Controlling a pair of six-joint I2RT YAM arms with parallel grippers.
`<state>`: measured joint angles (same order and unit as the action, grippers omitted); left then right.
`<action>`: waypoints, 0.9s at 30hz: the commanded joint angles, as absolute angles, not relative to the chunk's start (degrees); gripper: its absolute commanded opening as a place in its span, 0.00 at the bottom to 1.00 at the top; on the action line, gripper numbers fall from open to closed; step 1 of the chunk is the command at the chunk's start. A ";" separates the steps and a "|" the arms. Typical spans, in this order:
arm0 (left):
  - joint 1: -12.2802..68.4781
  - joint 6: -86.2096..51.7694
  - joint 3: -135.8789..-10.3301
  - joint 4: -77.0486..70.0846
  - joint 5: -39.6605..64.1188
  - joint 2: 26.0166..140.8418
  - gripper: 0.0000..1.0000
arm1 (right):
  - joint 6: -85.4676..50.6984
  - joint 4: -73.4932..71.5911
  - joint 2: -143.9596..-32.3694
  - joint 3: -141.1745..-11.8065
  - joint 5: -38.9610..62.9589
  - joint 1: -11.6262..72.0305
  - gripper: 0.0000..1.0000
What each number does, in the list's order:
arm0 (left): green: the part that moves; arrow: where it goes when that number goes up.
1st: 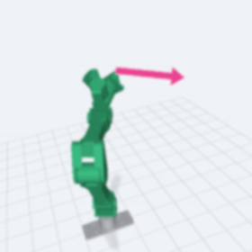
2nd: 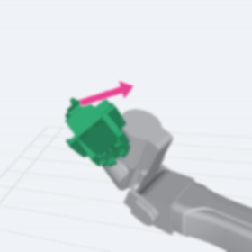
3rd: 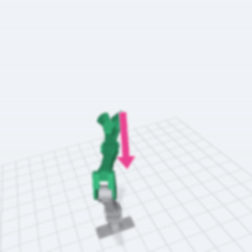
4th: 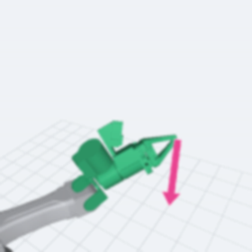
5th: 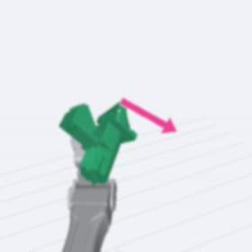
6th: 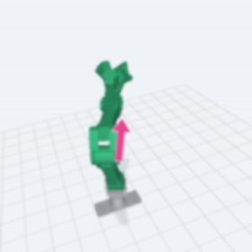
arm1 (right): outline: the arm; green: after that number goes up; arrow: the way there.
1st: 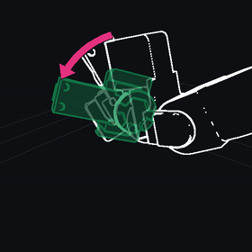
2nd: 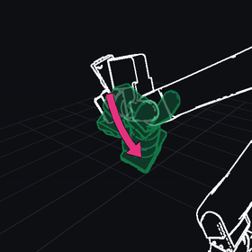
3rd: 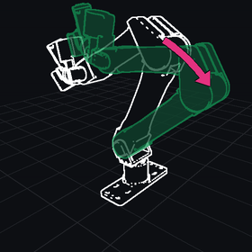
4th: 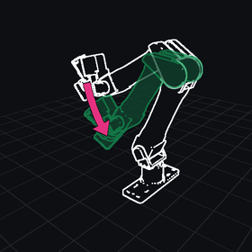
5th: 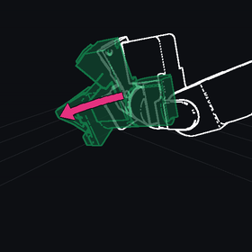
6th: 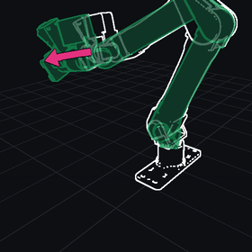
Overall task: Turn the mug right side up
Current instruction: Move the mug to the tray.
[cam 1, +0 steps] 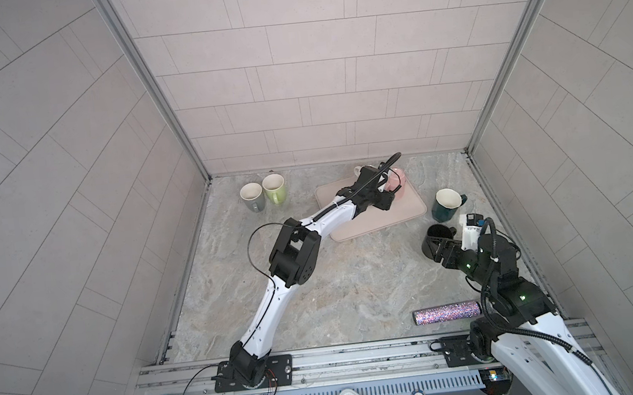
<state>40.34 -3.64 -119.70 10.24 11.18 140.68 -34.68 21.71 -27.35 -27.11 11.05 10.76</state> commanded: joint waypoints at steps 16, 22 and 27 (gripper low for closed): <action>38.50 -0.66 -130.13 10.86 9.72 147.76 0.40 | -35.33 24.33 -26.39 -25.97 6.37 10.73 0.74; 38.24 -1.50 -130.32 9.98 9.58 148.47 0.39 | -35.16 24.39 -26.74 -25.70 6.15 10.72 0.74; 38.23 -2.94 -132.33 7.94 11.63 150.07 0.30 | -34.98 24.41 -27.46 -25.77 6.09 10.73 0.74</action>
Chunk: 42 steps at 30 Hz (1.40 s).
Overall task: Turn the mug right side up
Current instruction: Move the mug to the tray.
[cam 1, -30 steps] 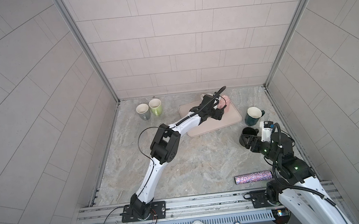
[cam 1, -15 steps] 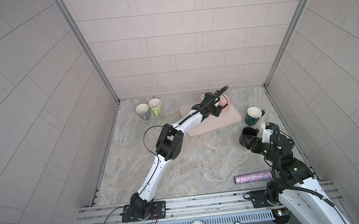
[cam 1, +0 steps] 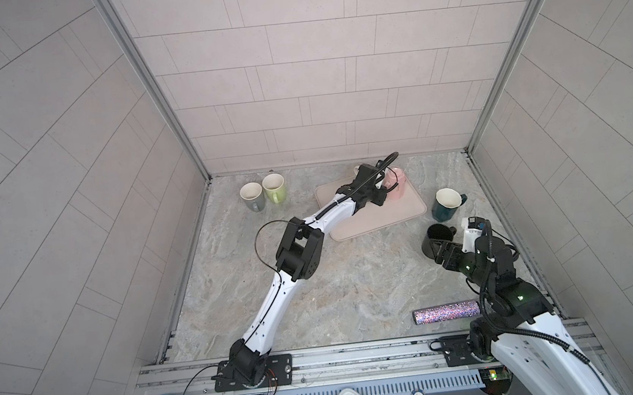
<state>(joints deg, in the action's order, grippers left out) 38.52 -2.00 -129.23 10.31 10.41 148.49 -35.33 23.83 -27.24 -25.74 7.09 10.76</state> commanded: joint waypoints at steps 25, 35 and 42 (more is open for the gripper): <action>38.23 -4.04 -139.54 17.00 10.38 153.05 0.25 | -34.88 26.80 -25.89 -26.22 5.72 10.72 0.74; 38.25 -3.38 -141.05 22.14 10.29 153.41 0.00 | -34.56 27.93 -24.55 -26.23 4.76 10.72 0.74; 38.23 -3.63 -140.50 24.66 8.24 152.44 0.00 | -33.90 28.44 -23.97 -26.54 5.37 10.72 0.74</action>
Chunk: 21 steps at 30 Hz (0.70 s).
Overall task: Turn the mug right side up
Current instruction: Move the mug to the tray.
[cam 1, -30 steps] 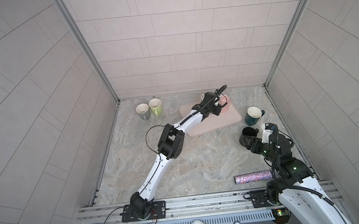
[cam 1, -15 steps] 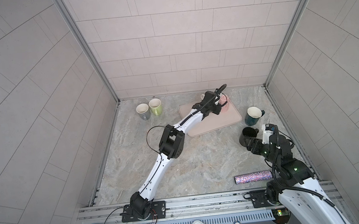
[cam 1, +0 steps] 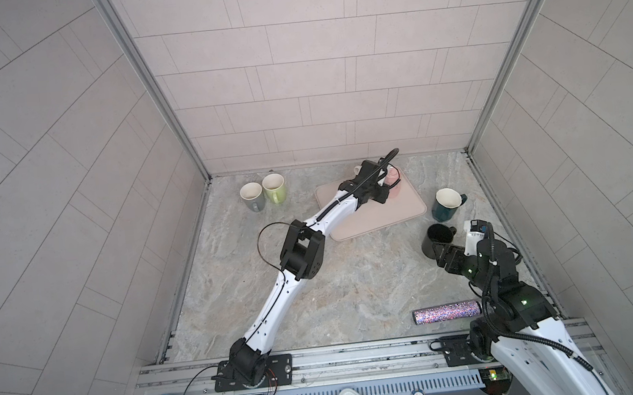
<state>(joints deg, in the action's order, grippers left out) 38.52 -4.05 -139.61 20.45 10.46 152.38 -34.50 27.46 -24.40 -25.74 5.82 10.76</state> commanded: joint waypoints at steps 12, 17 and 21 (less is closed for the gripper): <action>37.18 -8.87 -112.95 17.71 0.70 136.50 0.00 | -31.18 28.01 -28.61 -28.47 13.60 10.81 0.72; 37.18 -9.86 -104.43 20.05 -0.99 130.05 0.00 | -30.78 28.64 -28.41 -28.90 15.24 10.87 0.72; 36.90 -13.33 -94.27 19.69 -4.14 122.87 0.00 | -30.77 28.67 -28.41 -28.86 16.05 10.81 0.72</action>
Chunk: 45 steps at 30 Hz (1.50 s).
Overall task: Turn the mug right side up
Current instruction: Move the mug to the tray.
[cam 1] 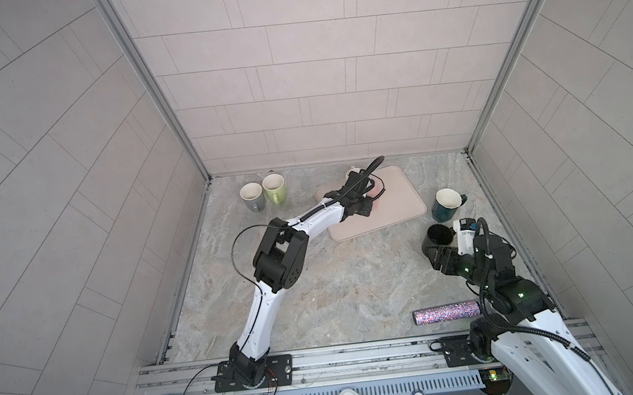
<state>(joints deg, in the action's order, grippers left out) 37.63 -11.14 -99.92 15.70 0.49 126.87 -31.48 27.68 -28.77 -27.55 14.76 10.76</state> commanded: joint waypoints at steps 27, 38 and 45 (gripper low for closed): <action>33.56 -17.77 -88.14 30.26 -3.76 114.53 0.29 | -27.79 31.95 -29.44 -29.94 19.20 10.92 0.73; 33.52 -17.42 -93.11 31.64 -5.81 119.92 0.19 | -27.51 33.92 -28.57 -29.66 17.95 10.97 0.73; 33.53 -16.57 -95.27 32.17 -6.93 121.64 0.03 | -28.94 31.92 -28.86 -28.30 19.20 10.93 0.73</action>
<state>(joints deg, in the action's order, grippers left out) 33.78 -17.63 -93.84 30.41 -5.17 120.16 -28.10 32.75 -29.08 -29.30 18.98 10.83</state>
